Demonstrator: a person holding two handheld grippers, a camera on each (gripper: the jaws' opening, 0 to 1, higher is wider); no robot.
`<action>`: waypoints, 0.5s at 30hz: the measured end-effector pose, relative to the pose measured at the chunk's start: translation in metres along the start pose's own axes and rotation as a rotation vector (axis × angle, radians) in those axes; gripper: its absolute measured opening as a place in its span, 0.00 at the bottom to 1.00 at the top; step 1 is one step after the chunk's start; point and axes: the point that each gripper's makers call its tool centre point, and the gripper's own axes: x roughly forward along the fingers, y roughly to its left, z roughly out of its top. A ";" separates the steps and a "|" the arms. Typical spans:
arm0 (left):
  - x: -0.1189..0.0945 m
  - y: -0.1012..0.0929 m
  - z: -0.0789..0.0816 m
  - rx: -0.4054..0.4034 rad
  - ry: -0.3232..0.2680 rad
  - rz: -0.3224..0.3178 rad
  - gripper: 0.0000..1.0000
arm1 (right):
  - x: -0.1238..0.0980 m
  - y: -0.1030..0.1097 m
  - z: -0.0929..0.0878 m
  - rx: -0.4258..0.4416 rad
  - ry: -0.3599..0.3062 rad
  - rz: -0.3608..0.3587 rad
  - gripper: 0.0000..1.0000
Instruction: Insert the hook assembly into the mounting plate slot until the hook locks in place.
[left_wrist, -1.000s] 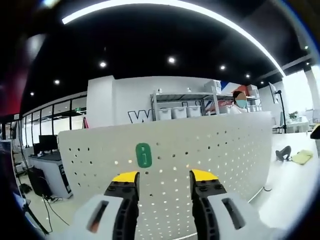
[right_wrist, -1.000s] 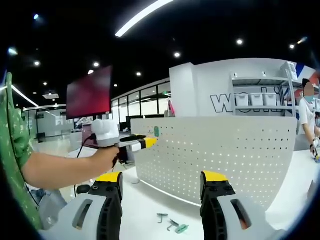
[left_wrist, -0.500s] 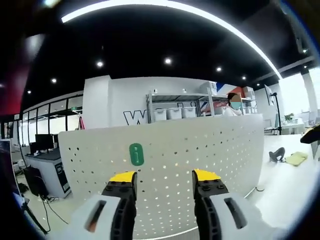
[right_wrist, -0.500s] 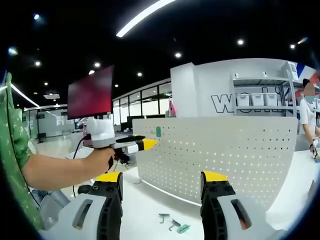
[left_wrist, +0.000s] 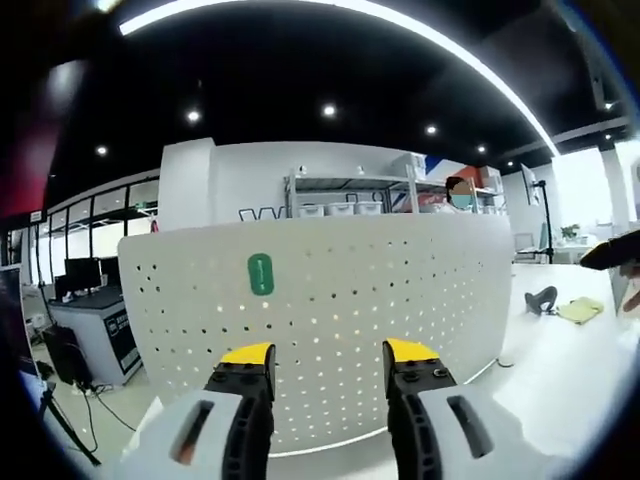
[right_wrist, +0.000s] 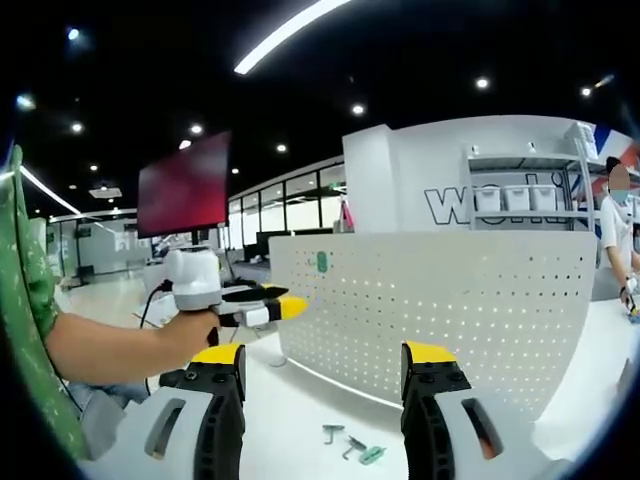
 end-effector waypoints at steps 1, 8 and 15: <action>-0.002 -0.002 -0.001 -0.002 0.002 -0.003 0.45 | 0.000 0.001 0.000 -0.001 -0.001 0.001 0.64; -0.013 -0.010 -0.006 -0.001 0.014 -0.017 0.44 | -0.005 0.004 0.000 -0.003 -0.001 -0.001 0.64; -0.022 -0.022 -0.011 0.002 0.021 -0.037 0.44 | -0.010 0.005 -0.003 0.000 0.001 -0.005 0.64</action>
